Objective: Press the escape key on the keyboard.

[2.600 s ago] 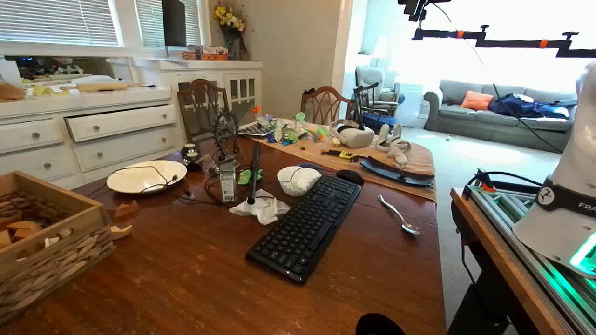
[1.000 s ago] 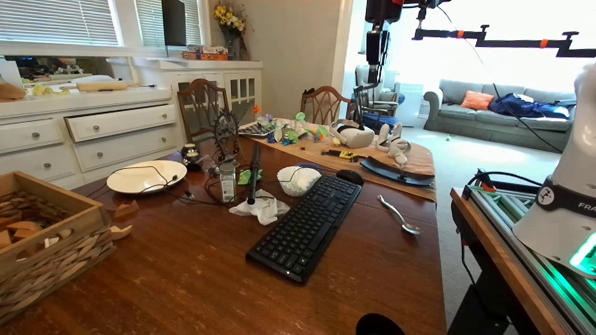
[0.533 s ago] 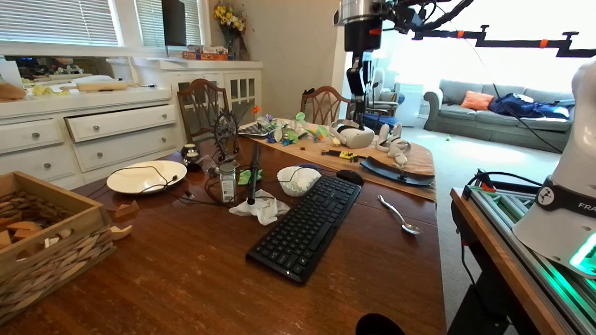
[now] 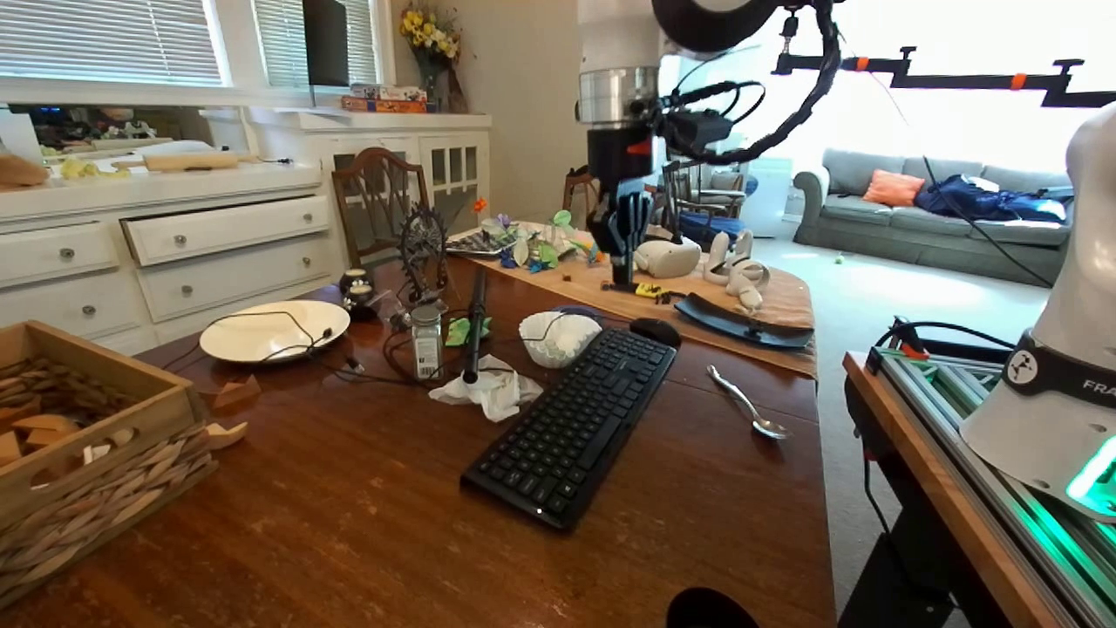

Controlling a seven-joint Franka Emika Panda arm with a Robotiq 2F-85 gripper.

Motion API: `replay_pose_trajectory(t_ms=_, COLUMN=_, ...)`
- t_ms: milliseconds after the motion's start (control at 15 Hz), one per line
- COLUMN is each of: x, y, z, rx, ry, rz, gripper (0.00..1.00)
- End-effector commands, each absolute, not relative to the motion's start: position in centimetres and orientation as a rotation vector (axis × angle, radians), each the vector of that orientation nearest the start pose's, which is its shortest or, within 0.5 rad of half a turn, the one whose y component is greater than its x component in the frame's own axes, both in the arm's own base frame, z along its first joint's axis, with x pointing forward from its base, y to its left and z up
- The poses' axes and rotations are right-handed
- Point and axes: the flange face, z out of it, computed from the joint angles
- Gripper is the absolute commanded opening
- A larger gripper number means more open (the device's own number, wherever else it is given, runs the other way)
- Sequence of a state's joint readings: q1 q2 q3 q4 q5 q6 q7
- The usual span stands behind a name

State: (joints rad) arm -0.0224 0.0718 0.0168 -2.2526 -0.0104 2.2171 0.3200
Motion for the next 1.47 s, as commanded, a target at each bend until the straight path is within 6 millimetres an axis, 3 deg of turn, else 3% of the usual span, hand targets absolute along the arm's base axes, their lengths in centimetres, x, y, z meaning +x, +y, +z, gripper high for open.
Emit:
replay_pose_trajectory(t_ms=0, x=55.1, y=1.9, z=28.8, rx=-3.111, ry=0.549, rz=0.147, gripper=0.00)
replay_pose_trajectory(t_ms=533, x=60.6, y=9.7, z=26.9, rx=-3.116, ry=0.504, rz=0.120, gripper=0.00)
replay_pose_trajectory(t_ms=600, x=60.6, y=10.4, z=26.8, rx=-3.118, ry=0.459, rz=0.207, gripper=0.00)
replay_pose_trajectory(t_ms=667, x=59.5, y=9.2, z=27.5, rx=-3.121, ry=0.468, rz=0.118, gripper=0.01)
replay_pose_trajectory(t_ms=800, x=60.1, y=10.3, z=27.1, rx=-3.127, ry=0.446, rz=0.163, gripper=0.01)
replay_pose_trajectory(t_ms=1400, x=60.5, y=10.2, z=27.0, rx=-3.127, ry=0.449, rz=0.175, gripper=0.01)
